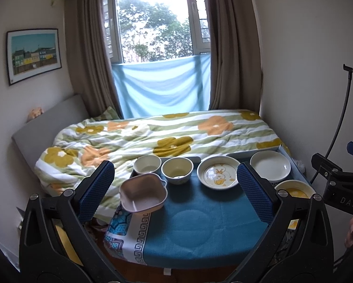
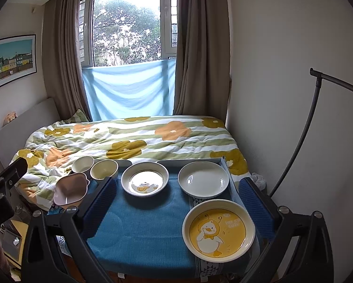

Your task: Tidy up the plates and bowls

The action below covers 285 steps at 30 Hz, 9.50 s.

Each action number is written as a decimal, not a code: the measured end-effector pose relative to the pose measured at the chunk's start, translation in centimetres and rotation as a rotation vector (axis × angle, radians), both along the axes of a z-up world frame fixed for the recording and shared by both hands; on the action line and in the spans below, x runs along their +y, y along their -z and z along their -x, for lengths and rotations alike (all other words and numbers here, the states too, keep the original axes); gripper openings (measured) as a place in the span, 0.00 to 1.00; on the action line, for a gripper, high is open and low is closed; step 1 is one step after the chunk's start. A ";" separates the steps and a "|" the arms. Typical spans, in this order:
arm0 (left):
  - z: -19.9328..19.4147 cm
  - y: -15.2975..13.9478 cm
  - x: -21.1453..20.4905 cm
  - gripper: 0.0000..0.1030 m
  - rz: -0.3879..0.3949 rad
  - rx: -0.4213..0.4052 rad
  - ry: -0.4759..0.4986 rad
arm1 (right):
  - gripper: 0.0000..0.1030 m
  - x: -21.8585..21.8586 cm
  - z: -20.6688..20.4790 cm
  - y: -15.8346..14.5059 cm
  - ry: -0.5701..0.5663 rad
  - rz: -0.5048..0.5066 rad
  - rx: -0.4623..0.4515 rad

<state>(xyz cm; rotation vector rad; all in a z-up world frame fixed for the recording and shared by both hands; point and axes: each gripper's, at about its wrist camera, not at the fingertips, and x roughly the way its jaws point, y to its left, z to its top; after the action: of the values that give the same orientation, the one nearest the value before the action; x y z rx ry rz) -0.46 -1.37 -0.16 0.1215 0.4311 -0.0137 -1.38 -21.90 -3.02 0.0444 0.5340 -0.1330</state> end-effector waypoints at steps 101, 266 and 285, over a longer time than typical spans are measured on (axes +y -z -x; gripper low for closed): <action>-19.3 30.2 -25.0 0.15 -0.052 0.969 0.717 | 0.20 -22.2 -3.4 25.0 0.242 -0.644 0.444; -40.7 29.0 -28.0 0.18 -0.096 0.854 0.792 | 0.16 -20.2 -22.3 25.5 0.292 -0.557 0.475; -32.4 17.1 -20.1 0.18 0.011 0.673 0.591 | 0.16 -17.5 -20.0 15.7 0.032 -0.416 0.410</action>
<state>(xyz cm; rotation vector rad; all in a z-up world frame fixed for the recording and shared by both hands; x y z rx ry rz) 31.98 -21.51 -17.30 0.2307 1.0539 -0.6536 18.66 -39.44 -18.72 0.4388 0.9650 -0.0597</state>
